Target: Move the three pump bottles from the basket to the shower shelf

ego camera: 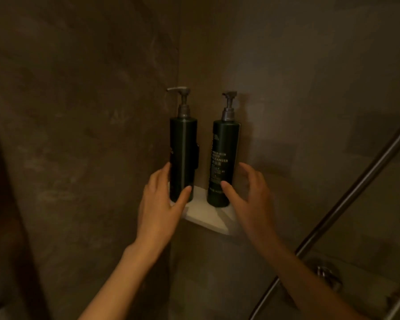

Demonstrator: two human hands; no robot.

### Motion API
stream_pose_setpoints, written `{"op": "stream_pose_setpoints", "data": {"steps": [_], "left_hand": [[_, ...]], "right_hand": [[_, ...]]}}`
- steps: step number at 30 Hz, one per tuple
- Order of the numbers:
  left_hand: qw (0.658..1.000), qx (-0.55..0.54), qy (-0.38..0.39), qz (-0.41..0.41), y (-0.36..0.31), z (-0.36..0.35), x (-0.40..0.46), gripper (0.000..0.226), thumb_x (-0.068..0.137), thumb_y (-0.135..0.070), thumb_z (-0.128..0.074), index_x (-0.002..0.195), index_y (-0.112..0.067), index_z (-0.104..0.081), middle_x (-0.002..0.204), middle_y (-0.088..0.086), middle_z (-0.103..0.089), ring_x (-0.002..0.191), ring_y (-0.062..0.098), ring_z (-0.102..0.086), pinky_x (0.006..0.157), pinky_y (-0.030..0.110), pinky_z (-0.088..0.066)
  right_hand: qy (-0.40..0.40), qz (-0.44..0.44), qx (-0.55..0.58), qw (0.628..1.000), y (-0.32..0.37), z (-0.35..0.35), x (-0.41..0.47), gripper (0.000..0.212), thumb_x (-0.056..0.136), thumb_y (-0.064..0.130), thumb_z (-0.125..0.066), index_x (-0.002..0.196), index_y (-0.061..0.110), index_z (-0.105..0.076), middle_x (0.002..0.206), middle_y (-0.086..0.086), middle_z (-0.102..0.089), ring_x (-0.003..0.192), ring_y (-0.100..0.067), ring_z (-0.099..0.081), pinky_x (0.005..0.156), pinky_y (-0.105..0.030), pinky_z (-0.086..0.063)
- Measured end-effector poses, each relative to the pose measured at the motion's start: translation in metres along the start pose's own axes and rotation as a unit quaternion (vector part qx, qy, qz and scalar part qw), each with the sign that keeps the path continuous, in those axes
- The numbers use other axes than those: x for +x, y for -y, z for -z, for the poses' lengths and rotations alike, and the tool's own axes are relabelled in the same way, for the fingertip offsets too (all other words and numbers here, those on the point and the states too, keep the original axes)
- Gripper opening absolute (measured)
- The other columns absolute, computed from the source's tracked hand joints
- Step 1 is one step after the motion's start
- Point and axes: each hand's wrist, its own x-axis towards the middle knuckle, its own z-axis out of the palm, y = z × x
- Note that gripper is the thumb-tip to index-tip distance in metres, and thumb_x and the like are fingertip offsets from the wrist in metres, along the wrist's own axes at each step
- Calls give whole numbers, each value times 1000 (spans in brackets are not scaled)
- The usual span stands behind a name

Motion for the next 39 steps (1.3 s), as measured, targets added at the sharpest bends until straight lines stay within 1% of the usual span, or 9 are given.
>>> {"op": "stream_pose_setpoints", "data": {"steps": [4, 9, 13, 15, 18, 22, 30, 35, 39], "left_hand": [[986, 157, 9, -55, 5, 2, -55, 59, 90, -46, -46, 141, -19, -35, 143, 8, -42, 132, 23, -37, 103, 38, -38], [965, 252, 69, -32, 25, -6, -140, 53, 90, -39, -50, 132, -7, -49, 133, 18, -53, 124, 35, -48, 104, 46, -40], [946, 292, 136, 34, 42, -7, -212, 57, 86, -42, -43, 129, -6, -53, 129, 19, -56, 118, 37, -52, 100, 47, -43], [933, 314, 163, 63, 51, -5, -247, 55, 84, -39, -52, 127, -5, -55, 126, 20, -58, 115, 38, -54, 98, 48, -45], [910, 341, 210, 107, 58, 8, -295, 55, 81, -31, -66, 126, -2, -55, 124, 22, -58, 112, 41, -55, 94, 49, -46], [880, 354, 251, 194, 68, 35, -359, 53, 86, -31, -59, 132, -6, -50, 131, 19, -55, 118, 39, -50, 99, 47, -40], [844, 374, 203, 326, 91, 123, -453, 53, 87, -36, -57, 133, -9, -47, 131, 14, -55, 121, 34, -48, 100, 44, -37], [806, 385, 196, 404, 102, 197, -513, 57, 92, -41, -47, 140, -11, -38, 143, 13, -45, 131, 32, -39, 108, 44, -31], [788, 393, 167, 444, 109, 254, -546, 55, 92, -38, -49, 139, -9, -41, 141, 16, -46, 129, 35, -40, 107, 46, -31]], "right_hand": [[-21, 106, -55, 993, -4, 4, -56, 36, 88, 27, -61, 122, 16, -57, 120, -2, -58, 109, -9, -51, 87, -13, -41], [41, 113, -70, 990, -33, -3, -139, 32, 90, 27, -54, 116, 10, -61, 117, -7, -61, 112, -20, -55, 98, -29, -42], [97, 76, -84, 989, -61, -12, -199, 32, 88, 23, -57, 114, 6, -63, 113, -10, -64, 107, -23, -54, 97, -32, -42], [141, 59, -111, 982, -73, -18, -228, 31, 87, 21, -60, 113, 4, -64, 112, -13, -65, 106, -27, -56, 96, -36, -45], [272, 25, -149, 950, -77, -23, -265, 36, 89, 25, -58, 119, 4, -61, 122, -17, -61, 118, -36, -53, 101, -42, -42], [404, 31, -183, 896, -71, -36, -316, 46, 97, 34, -44, 133, 7, -51, 139, -16, -50, 134, -31, -38, 111, -42, -28], [508, 82, -153, 844, -21, -87, -393, 47, 96, 38, -42, 134, 10, -51, 140, -13, -50, 134, -30, -37, 112, -41, -26], [583, 93, -129, 797, 39, -124, -455, 47, 97, 38, -39, 134, 12, -49, 142, -9, -48, 135, -26, -34, 113, -37, -24], [603, 112, -101, 783, 92, -155, -493, 43, 96, 35, -43, 130, 10, -52, 138, -11, -50, 133, -27, -35, 112, -39, -27]]}}
